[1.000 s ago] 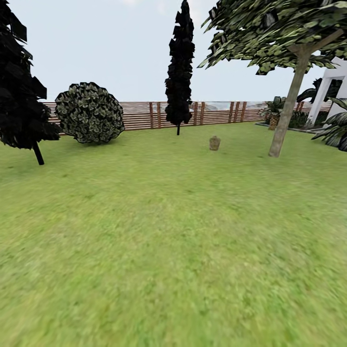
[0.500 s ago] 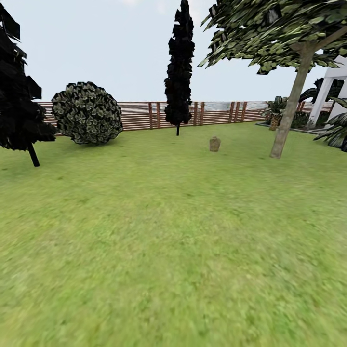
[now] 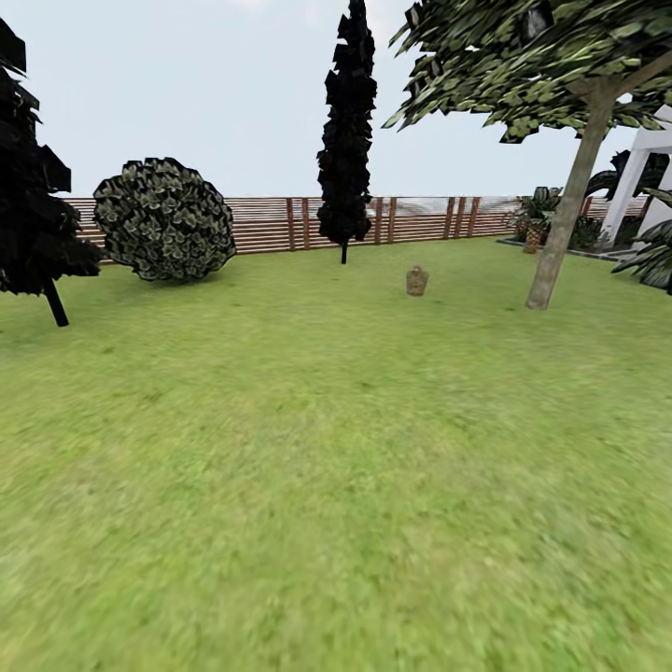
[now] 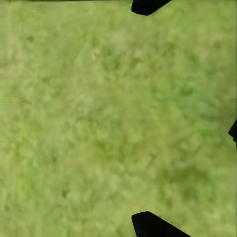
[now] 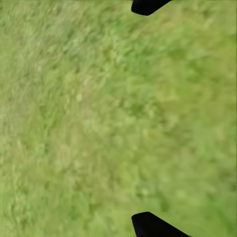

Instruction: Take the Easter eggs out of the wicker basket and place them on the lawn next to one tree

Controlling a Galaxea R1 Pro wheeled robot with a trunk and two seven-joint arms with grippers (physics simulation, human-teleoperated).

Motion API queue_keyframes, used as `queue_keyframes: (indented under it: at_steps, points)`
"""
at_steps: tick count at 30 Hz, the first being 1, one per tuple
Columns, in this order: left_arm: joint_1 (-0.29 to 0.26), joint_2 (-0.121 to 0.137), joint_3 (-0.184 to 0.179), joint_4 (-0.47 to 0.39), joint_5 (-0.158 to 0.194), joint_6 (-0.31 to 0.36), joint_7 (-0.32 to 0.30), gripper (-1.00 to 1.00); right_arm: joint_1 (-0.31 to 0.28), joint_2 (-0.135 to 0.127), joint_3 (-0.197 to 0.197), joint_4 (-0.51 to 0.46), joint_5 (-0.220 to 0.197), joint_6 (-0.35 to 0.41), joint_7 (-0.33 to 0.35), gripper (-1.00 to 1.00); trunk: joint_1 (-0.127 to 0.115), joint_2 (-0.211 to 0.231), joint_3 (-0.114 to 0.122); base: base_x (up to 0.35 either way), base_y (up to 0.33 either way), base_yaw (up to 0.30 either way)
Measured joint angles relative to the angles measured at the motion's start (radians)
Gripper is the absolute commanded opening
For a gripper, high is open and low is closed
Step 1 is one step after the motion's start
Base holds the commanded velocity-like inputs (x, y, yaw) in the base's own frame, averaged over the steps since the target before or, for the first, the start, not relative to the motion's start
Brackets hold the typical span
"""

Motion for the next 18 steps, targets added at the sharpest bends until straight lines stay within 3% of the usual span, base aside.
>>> queue_keyframes:
  at_steps: [3, 4, 7, 8, 14, 18]
  points:
    - [0.000, 0.005, 0.000, 0.021, -0.002, 0.041, -0.002, 1.00, 0.000, 0.000, 0.001, 0.000, 0.001, 0.000, 0.000, 1.00, 0.000, 0.000, 0.000, 0.318, -0.093, 0.000]
    - [0.000, 0.006, 0.000, 0.021, -0.004, 0.151, -0.003, 1.00, 0.000, 0.000, 0.001, 0.000, 0.001, 0.000, 0.000, 1.00, 0.000, 0.000, 0.000, 0.319, -0.085, 0.000]
    - [0.000, 0.006, -0.001, 0.003, -0.005, 0.236, -0.004, 1.00, 0.000, 0.000, 0.001, 0.000, 0.001, 0.000, 0.000, 1.00, 0.000, 0.000, 0.000, 0.320, -0.066, 0.000]
    - [0.000, 0.006, -0.001, 0.001, -0.006, 0.238, -0.004, 1.00, 0.000, 0.000, 0.001, 0.000, 0.001, 0.000, 0.000, 1.00, 0.000, 0.000, 0.000, 0.321, -0.031, 0.000]
    - [0.000, 0.002, -0.004, 0.001, -0.006, 0.113, -0.004, 1.00, 0.000, 0.000, 0.001, -0.001, 0.001, -0.002, 0.000, 1.00, 0.000, 0.000, 0.000, 0.321, -0.072, 0.000]
    - [0.000, 0.003, -0.005, 0.001, -0.008, 0.219, -0.005, 1.00, 0.000, 0.000, 0.001, 0.000, 0.001, -0.002, 0.000, 1.00, 0.000, 0.000, 0.000, 0.321, -0.096, 0.000]
